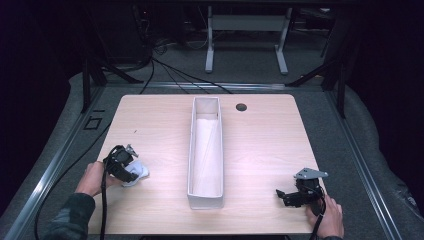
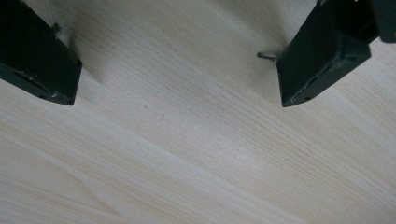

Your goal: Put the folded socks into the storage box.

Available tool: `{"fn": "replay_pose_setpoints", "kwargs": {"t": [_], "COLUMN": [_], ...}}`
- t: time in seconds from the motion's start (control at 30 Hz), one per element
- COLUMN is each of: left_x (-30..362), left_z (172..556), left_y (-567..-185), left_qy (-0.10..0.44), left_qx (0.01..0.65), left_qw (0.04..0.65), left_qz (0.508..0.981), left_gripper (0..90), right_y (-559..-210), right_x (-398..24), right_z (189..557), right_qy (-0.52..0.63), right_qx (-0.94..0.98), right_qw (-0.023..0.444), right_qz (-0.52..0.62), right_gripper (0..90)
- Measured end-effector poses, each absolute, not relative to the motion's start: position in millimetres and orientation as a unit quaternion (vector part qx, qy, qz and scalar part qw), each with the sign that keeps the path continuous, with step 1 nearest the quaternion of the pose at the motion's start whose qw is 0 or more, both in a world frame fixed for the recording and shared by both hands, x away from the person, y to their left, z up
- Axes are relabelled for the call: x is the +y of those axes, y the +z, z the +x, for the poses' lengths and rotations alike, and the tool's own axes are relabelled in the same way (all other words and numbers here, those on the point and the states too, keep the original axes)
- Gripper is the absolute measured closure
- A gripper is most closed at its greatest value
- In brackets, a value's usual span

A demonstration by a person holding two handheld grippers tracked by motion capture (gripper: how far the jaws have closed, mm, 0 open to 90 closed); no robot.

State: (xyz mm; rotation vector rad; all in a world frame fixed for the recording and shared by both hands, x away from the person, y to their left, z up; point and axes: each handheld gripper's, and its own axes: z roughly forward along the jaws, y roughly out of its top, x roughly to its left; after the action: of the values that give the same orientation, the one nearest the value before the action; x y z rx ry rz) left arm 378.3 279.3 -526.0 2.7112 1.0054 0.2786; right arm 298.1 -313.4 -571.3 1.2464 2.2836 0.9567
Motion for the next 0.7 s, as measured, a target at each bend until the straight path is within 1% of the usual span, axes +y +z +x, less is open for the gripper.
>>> {"fn": "replay_pose_setpoints", "kwargs": {"t": [0.37,0.53,0.7], "left_x": [277.1,275.7,278.3], "left_z": [376.6,374.9,373.3], "left_y": [-526.8,-526.3,-525.8], "left_qy": [0.092,0.099,0.099], "left_qx": [0.340,0.336,0.340], "left_qw": [0.116,0.113,0.127], "left_qz": [0.929,0.930,0.927], "left_gripper": [52.2,54.5,56.1], "right_y": [-571.3,-571.3,-571.3], "right_x": [-313.5,-313.5,-313.6], "right_z": [298.1,298.1,298.1], "right_qy": [0.339,0.339,0.339], "right_qx": [0.810,0.810,0.810], "right_qw": [0.184,0.184,0.184], "right_qz": [0.442,0.442,0.441], "right_gripper": [0.0,0.0,0.0]}}
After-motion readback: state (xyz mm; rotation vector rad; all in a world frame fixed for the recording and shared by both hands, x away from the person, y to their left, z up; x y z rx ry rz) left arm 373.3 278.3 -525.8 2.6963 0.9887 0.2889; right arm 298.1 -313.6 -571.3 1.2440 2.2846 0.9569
